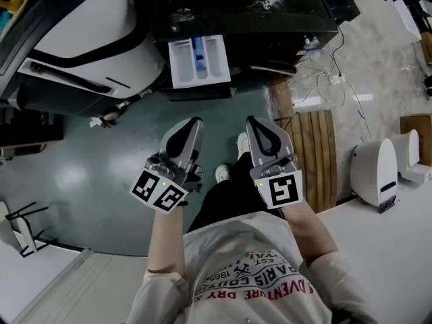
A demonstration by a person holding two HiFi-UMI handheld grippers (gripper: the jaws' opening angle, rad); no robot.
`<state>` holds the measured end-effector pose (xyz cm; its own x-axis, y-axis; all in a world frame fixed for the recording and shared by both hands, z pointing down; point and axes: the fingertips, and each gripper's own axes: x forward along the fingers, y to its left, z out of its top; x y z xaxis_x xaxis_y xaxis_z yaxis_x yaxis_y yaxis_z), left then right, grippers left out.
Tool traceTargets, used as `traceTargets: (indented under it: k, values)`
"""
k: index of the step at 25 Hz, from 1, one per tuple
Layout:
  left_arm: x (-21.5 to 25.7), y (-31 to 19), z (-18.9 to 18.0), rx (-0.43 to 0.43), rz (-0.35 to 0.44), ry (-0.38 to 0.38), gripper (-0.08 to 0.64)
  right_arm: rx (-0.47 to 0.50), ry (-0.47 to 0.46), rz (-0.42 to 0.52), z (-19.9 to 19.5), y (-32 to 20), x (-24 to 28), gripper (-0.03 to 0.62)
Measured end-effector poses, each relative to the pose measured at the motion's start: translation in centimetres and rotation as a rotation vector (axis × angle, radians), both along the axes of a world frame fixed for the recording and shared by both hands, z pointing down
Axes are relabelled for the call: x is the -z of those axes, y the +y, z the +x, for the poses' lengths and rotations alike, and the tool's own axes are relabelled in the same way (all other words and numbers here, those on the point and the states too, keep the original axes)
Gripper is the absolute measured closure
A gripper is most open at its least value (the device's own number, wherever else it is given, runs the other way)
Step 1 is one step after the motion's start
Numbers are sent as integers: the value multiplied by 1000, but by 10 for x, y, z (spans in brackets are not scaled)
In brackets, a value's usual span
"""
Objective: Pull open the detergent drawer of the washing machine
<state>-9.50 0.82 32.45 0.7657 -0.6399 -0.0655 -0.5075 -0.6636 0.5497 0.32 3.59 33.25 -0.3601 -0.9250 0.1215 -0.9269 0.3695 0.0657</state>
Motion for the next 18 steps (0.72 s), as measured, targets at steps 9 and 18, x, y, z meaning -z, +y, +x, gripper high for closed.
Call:
traceTargets:
  k: [9, 18]
  values:
    - [55, 14, -14, 10, 194, -307, 560, 30, -10, 68, -3, 11, 62, 592]
    - [115, 34, -18, 29, 344, -426, 560, 83, -30, 81, 0, 30, 106, 592]
